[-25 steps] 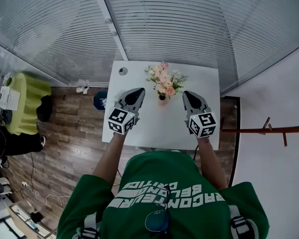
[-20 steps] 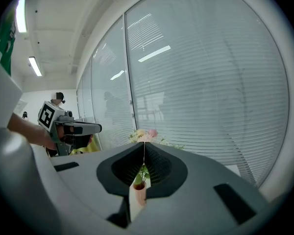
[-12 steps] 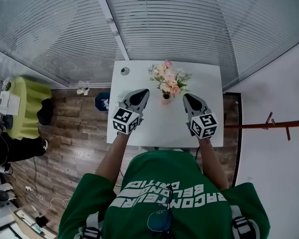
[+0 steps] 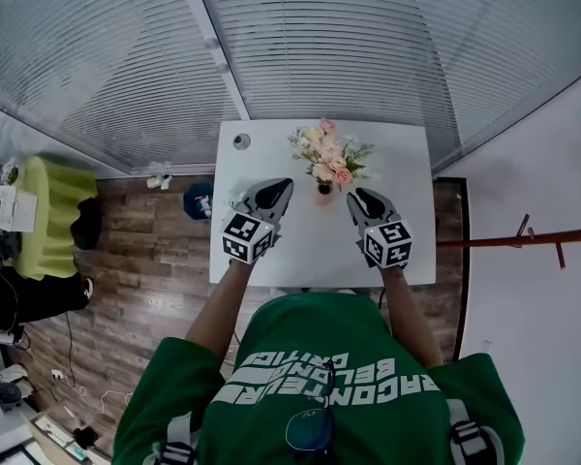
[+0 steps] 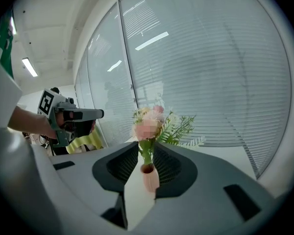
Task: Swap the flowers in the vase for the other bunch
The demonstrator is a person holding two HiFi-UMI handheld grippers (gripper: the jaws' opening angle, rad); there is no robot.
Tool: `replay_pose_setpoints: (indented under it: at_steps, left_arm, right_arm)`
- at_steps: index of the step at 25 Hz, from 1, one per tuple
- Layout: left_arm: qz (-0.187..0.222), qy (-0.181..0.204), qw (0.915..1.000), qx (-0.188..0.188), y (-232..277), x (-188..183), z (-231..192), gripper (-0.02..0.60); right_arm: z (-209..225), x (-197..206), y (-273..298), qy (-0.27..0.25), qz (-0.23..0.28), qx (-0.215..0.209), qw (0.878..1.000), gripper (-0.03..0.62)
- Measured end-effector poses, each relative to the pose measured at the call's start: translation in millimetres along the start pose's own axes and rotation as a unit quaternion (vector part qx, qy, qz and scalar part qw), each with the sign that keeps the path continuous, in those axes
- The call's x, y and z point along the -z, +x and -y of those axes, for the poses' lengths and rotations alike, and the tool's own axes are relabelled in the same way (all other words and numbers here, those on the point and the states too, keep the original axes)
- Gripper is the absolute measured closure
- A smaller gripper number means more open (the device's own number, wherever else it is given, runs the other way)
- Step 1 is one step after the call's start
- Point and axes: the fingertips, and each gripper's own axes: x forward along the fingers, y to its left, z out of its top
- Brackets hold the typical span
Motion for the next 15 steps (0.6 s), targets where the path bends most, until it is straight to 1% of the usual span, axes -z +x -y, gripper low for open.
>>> replay_pose_setpoints:
  at_steps: [5, 9, 11, 15]
  left_arm:
    - [-0.002, -0.004, 1.0, 0.0, -1.2, 1.8, -4.2, 0.574]
    - [-0.005, -0.001, 1.0, 0.0, -0.9, 4.4, -6.9, 0.574]
    - [-0.008, 0.002, 1.0, 0.002, -1.1, 4.6, -7.2, 0.574]
    - [-0.014, 0.01, 0.9998, 0.006, -1.3, 5.4, -8.8, 0.574]
  right_arm:
    - [-1.4, 17.1, 17.6, 0.0, -0.029, -0.007, 1.0, 0.43]
    - [-2.7, 34.2, 38.1, 0.001, -0.059, -0.025, 0.998, 0.36]
    - [-1.8, 41.4, 48.3, 0.001, -0.071, -0.03, 0.997, 0.345]
    - [2.9, 50.5, 68.0, 0.005, -0.087, -0.032, 0.996, 0.339]
